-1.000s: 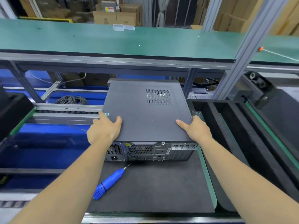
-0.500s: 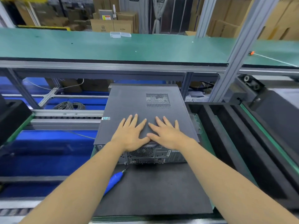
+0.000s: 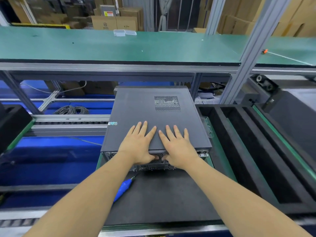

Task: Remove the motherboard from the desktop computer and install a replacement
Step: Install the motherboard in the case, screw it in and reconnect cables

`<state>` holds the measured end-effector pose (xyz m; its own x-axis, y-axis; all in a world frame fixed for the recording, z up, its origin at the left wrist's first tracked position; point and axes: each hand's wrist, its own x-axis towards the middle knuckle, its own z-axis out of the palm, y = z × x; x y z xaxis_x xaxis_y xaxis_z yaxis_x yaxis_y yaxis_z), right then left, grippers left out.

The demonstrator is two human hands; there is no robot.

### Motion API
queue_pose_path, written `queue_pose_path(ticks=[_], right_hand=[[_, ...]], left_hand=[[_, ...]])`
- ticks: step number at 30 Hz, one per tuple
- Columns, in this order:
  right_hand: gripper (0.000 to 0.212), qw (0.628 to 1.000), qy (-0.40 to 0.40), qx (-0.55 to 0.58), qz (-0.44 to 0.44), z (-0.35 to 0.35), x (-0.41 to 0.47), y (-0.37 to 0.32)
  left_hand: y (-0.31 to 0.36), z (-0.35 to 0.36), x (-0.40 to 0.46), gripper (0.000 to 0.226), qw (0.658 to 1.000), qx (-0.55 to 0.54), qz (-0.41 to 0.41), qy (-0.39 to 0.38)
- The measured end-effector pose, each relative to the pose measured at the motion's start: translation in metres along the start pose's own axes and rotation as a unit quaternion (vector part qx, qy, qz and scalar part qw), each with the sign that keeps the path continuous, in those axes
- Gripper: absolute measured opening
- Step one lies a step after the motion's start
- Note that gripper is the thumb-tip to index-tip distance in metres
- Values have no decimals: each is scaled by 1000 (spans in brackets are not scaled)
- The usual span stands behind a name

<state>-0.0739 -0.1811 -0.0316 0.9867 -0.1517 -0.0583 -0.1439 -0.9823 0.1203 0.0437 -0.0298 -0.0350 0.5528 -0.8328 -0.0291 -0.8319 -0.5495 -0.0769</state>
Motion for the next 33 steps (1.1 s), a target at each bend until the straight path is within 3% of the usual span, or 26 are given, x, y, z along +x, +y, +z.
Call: queue_pose_path(ticks=[5,10,15,18,22,24,26,30,33], right_hand=[[89,999,37,-2,6,8,-8,-7],[90,1000,29,-5,6,5,-7,-7],[80,1000,15,-6,-7,-14,-8,1],[64,996,84,-8,-27,-39,-9,7],[24,966,254,-23,-40,-96,0,6],[20,951,308,-25,-23,-123,5,3],[10,951,310,-5,-14,-144,9,1],[32,964,256,-12,64,-176,14,15],[15,950,297,-2,99,-194,6,27]], left_hand=[[7,3,-10,103,1000,8,-14,11],[12,-6,-8,102,999,14,-23,-25],[6,-21,-15,88,998,27,5,-49],[-5,-51,-20,72,998,50,39,12],[-6,-107,-17,47,980,43,41,191],[1,-131,-16,28,968,69,23,239],[5,-151,-18,29,950,77,14,303],[12,-177,-14,20,917,85,45,386],[24,-200,-6,36,892,96,33,440]])
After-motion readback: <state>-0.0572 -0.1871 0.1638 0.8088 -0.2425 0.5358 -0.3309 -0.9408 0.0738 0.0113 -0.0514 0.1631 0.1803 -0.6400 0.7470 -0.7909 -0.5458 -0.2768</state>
